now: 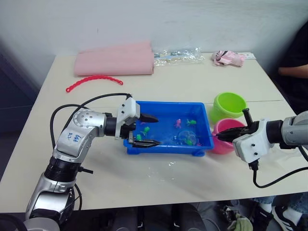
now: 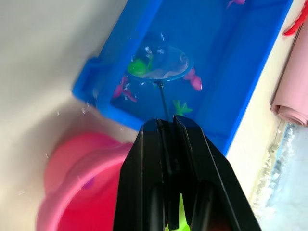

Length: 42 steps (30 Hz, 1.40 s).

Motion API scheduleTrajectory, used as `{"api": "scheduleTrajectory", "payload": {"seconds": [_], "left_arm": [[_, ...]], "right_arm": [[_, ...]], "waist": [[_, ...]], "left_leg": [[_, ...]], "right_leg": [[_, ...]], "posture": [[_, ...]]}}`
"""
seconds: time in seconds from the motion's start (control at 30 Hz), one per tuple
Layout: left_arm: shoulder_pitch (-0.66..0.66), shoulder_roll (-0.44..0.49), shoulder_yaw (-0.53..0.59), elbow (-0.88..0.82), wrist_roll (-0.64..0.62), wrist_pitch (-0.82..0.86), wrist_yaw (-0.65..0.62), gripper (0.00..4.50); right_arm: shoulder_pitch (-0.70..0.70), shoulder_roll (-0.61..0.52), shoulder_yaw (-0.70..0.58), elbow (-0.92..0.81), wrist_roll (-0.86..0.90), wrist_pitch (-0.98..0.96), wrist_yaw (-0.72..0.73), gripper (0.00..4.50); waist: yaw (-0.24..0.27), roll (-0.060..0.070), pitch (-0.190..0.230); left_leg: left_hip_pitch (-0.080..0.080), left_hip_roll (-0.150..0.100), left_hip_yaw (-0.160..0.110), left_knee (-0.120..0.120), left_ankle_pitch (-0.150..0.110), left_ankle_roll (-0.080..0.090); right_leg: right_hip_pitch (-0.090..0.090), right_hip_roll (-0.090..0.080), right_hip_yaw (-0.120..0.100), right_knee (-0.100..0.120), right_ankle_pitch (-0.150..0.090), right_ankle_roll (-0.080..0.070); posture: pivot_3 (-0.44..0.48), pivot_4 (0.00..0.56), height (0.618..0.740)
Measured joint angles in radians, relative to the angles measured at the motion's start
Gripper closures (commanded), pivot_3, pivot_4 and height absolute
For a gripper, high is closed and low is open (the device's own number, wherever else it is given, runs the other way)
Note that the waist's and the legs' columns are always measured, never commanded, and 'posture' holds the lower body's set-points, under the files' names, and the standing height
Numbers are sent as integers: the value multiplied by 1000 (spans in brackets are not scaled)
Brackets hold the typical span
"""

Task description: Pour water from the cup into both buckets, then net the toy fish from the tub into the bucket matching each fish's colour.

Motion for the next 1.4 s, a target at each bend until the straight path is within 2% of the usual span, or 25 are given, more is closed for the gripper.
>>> {"api": "scheduleTrajectory", "payload": {"seconds": [0.2,0.33,0.77,0.93,1.1,1.4], "left_arm": [[-1,0,0,-1,0,1,6,31],[-1,0,0,-1,0,2,7,31],[1,1,0,-7,-14,5,0,31],[0,1,0,-7,-17,5,0,31],[0,0,-2,-7,-18,2,-2,31],[0,3,-11,-6,-18,-1,-12,31]], "right_arm": [[-102,36,30,121,-113,-69,-74,4500],[-120,38,55,165,-141,-131,-84,4500],[-114,-35,79,201,-42,-305,2,4500],[-89,-54,82,164,72,-225,66,4500],[-80,-24,64,111,107,-60,39,4500],[-57,-24,63,113,48,-88,31,4500]], "waist": [[-2,1,1],[-1,1,1],[-1,2,1],[-1,2,1],[-1,2,1],[-1,3,2]], "left_leg": [[0,0,0,0,0,0],[0,0,0,0,0,0],[1,0,0,0,0,0],[1,1,0,0,0,0],[1,1,0,0,0,0],[1,0,0,0,0,0]], "right_leg": [[0,0,0,0,0,0],[0,0,0,0,0,0],[1,0,0,0,0,0],[1,0,0,0,0,0],[1,0,0,0,0,0],[1,0,0,0,0,0]], "posture": [[0,150,738],[0,150,738],[0,150,738],[0,150,738],[0,150,738],[0,150,738]]}}
